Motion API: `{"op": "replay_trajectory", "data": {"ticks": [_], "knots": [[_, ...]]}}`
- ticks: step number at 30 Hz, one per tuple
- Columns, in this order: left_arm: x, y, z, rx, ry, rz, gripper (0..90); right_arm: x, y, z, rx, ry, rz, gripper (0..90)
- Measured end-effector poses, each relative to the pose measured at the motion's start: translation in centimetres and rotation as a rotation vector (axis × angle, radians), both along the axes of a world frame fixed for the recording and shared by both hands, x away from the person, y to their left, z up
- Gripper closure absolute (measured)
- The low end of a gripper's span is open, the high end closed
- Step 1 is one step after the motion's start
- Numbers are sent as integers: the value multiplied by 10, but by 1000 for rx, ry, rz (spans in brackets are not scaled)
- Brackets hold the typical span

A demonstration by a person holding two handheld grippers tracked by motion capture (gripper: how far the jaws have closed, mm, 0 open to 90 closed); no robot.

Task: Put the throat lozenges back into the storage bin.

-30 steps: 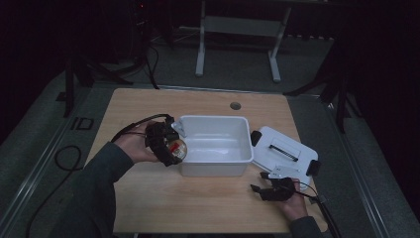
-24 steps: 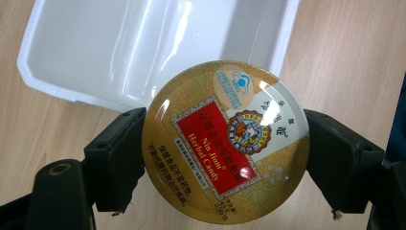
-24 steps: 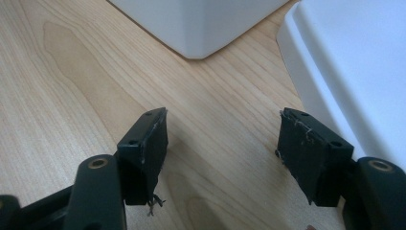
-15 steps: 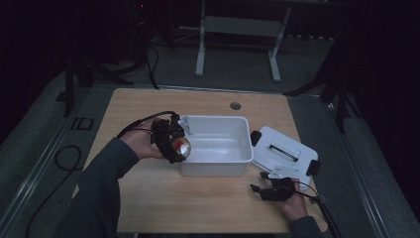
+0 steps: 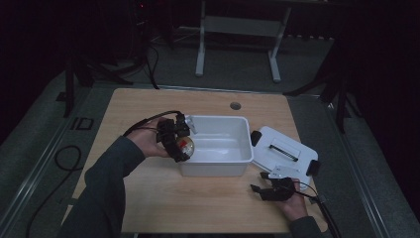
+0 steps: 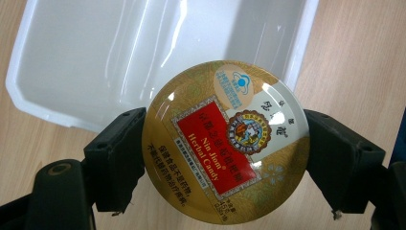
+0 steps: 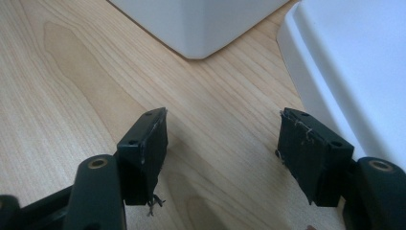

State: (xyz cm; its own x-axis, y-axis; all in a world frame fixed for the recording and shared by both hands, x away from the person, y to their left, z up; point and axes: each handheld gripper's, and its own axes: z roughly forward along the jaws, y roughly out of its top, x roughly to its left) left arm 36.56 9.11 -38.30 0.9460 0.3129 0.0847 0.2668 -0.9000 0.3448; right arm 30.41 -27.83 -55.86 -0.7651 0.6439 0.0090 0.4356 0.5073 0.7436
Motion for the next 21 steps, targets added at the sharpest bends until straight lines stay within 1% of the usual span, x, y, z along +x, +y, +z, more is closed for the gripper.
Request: {"op": "replay_trajectory", "data": {"ticks": [7, 15, 16, 21], "knots": [[3, -5, 0, -7, 1, 4, 205, 0, 0, 0, 1, 1, 0, 340], [6, -11, -2, 3, -6, -8, 205, 0, 0, 0, 1, 1, 0, 340], [6, -12, -2, -1, -4, -5, 205, 0, 0, 0, 1, 1, 0, 340], [9, -17, -2, 9, -1, -10, 205, 0, 0, 0, 2, 1, 0, 340]]}}
